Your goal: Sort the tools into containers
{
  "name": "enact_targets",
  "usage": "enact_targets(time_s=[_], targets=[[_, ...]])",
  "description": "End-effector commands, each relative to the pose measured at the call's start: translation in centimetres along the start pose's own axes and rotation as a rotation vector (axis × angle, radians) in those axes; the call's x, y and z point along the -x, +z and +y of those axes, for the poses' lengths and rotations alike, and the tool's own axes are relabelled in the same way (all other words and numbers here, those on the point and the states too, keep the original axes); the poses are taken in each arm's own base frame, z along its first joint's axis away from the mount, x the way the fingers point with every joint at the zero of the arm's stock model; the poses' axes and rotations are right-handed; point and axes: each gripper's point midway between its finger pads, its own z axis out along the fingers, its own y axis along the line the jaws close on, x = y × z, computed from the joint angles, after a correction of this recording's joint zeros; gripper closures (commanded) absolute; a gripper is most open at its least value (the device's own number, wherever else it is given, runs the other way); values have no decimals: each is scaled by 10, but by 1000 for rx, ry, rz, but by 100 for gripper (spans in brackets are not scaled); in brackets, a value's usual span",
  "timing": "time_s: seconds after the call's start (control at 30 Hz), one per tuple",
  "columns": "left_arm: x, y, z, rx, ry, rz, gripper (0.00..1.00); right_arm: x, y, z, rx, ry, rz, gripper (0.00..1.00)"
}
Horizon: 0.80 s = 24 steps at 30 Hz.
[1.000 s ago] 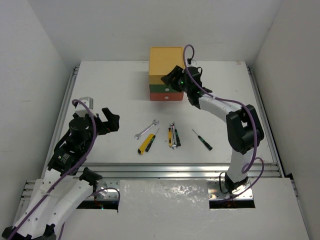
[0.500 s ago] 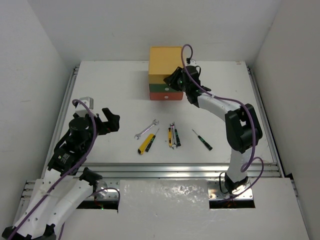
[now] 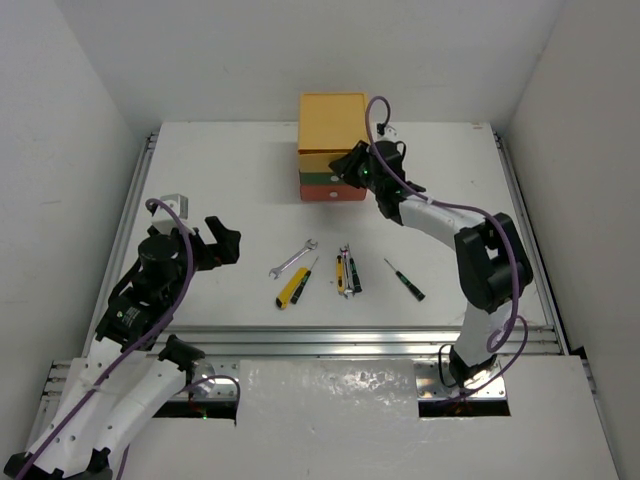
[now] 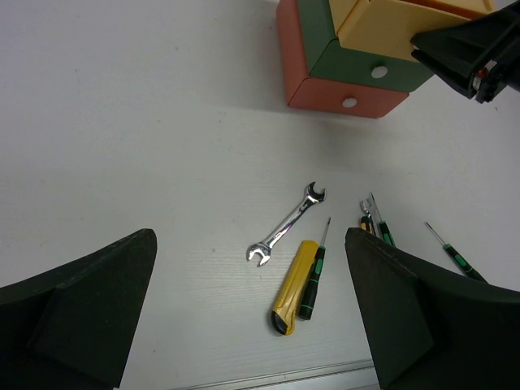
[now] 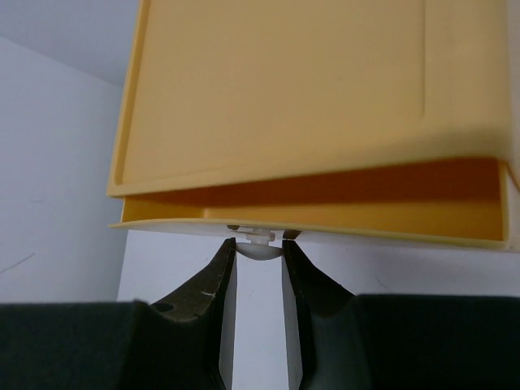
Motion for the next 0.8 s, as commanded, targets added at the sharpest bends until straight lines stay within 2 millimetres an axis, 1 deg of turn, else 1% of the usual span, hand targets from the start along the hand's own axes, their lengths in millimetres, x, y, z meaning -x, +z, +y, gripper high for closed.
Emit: enact_targets(time_s=[0.0, 0.03, 0.23, 0.4, 0.57, 0.63, 0.7, 0.73, 0.77], targets=[[11, 0, -8, -36, 4, -46, 0, 7, -16, 16, 51, 16, -34, 85], [11, 0, -7, -35, 4, -45, 0, 8, -19, 20, 61, 19, -37, 85], [12, -1, -7, -33, 3, -49, 0, -7, -35, 17, 81, 52, -4, 85], [12, -1, -7, -31, 3, -48, 0, -19, -55, 18, 113, 74, 11, 85], [12, -1, -6, -28, 2, -49, 0, -23, -74, 18, 124, 75, 3, 84], [12, -1, -6, -29, 2, -49, 0, -24, -77, 19, 129, 78, 7, 82], [12, -1, -6, -28, 1, -51, 0, -27, -77, 19, 128, 74, 22, 73], [12, -1, -6, -28, 1, -51, 0, -27, -77, 18, 123, 67, 24, 71], [12, -1, -6, -26, 1, -52, 0, -28, -77, 18, 124, 64, 27, 74]])
